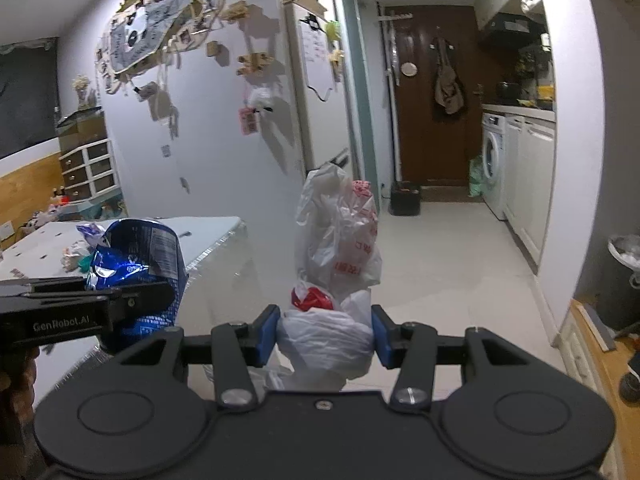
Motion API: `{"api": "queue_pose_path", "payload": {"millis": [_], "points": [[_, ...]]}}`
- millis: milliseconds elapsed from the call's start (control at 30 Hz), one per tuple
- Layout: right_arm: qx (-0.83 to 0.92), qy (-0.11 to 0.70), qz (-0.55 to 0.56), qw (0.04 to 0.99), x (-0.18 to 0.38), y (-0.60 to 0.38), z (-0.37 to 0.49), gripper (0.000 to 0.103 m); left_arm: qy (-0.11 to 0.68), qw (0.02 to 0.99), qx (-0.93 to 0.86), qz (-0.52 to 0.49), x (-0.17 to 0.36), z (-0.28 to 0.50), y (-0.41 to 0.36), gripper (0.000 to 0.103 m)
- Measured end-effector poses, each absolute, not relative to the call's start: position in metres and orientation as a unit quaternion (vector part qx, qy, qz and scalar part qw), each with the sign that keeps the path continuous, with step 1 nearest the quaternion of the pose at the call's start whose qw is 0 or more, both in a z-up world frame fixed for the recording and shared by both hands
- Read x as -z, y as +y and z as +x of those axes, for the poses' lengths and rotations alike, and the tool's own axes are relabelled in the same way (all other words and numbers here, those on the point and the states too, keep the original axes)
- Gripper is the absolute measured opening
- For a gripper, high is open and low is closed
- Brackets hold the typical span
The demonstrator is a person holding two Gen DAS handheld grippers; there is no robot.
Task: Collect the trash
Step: 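Carry the blue can and white plastic bag with both tools to the bin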
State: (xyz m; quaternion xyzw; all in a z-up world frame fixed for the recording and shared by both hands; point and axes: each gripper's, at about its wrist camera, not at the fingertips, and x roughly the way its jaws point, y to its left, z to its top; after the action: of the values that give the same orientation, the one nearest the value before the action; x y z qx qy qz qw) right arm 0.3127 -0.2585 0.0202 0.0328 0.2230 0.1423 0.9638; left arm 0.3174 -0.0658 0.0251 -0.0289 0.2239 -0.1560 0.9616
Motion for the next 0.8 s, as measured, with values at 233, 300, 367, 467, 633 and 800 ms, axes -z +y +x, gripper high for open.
{"api": "queue_pose_path", "payload": {"millis": [233,300,367,467,633,800], "points": [[-0.133,0.254,0.039,0.957,0.001,-0.295,0.311,0.049,0.245,0.953,0.174,-0.031,-0.002,0.331,-0.102,0.028],[-0.127,0.266,0.041,0.955,0.012,-0.305,0.315,0.049,0.253,0.950,0.179,-0.031,0.007,0.336,-0.111,0.028],[-0.120,0.280,0.046,0.951,0.026,-0.315,0.321,0.049,0.266,0.946,0.185,-0.032,0.020,0.342,-0.121,0.028],[-0.111,0.304,0.049,0.945,0.049,-0.324,0.333,0.049,0.288,0.938,0.189,-0.031,0.044,0.353,-0.132,0.028],[-0.104,0.343,0.044,0.932,0.086,-0.327,0.358,0.049,0.328,0.925,0.188,-0.041,0.090,0.377,-0.139,0.028],[-0.093,0.395,0.026,0.913,0.131,-0.324,0.380,0.049,0.367,0.911,0.179,-0.051,0.137,0.402,-0.135,0.028]]}}
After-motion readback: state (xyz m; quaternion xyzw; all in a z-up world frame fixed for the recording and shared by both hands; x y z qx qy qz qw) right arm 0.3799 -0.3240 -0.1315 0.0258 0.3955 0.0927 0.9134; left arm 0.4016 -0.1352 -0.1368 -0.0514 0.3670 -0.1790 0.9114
